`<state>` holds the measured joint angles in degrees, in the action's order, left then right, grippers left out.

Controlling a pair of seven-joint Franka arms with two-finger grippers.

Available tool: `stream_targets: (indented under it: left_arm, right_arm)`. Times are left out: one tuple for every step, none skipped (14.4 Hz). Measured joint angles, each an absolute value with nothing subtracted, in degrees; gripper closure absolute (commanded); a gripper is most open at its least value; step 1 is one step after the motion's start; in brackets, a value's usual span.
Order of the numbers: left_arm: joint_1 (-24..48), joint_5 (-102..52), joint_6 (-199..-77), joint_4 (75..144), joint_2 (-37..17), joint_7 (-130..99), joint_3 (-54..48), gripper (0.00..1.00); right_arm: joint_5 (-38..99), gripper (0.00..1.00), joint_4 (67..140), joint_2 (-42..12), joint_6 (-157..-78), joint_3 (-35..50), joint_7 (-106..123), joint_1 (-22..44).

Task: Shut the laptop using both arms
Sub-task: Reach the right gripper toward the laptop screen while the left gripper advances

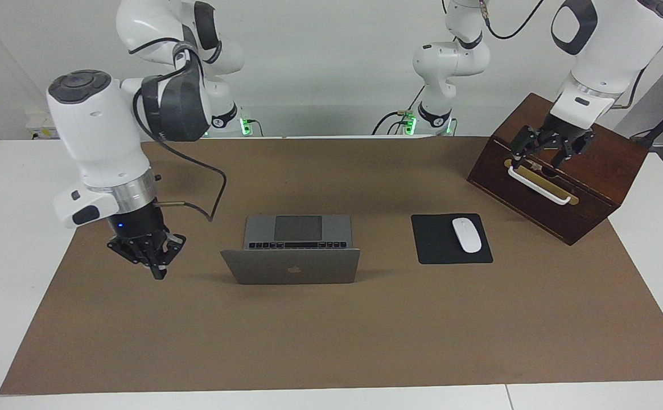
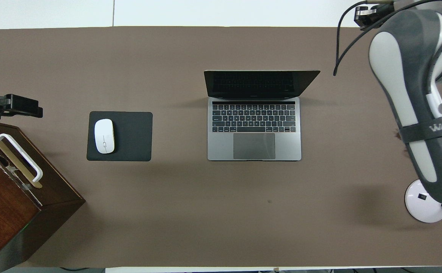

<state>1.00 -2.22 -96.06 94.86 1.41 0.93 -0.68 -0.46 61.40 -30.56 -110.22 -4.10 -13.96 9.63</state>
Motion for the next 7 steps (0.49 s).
stream_targets:
  left_arm:
    - [1.0, -2.2, -96.1, 94.9, 1.4, 0.9, -0.7, 0.0]
    - [1.0, -2.2, -96.1, 94.9, 1.4, 0.9, -0.7, 0.0]
    - [1.0, -2.2, -96.1, 94.9, 1.4, 0.9, -0.7, 0.0]
    - [1.0, -2.2, -96.1, 94.9, 1.4, 0.9, -0.7, 0.0]
    - [1.0, -2.2, -96.1, 94.9, 1.4, 0.9, -0.7, 0.0]
    - [1.0, -2.2, -96.1, 94.9, 1.4, 0.8, -0.7, 0.0]
    - [1.0, -2.2, -96.1, 94.9, 1.4, 0.1, -0.8, 0.24]
  right_arm:
    - [-0.5, 1.0, 61.9, -30.7, -111.0, -4.1, -16.6, 10.6]
    - [-0.5, 1.0, 62.7, -30.8, -111.8, -4.1, -19.4, 11.5]
    - [-0.6, 1.0, 63.8, -30.9, -112.8, -4.1, -21.9, 12.3]
    - [-0.6, 1.0, 64.9, -30.9, -113.8, -4.1, -24.2, 13.0]
    - [-0.6, 1.0, 66.0, -30.9, -114.9, -4.1, -26.3, 13.6]
    - [-0.6, 1.0, 66.8, -30.9, -115.9, -4.1, -28.2, 14.3]
    - [-0.6, 1.0, 67.4, -30.9, -116.6, -4.1, -29.7, 14.9]
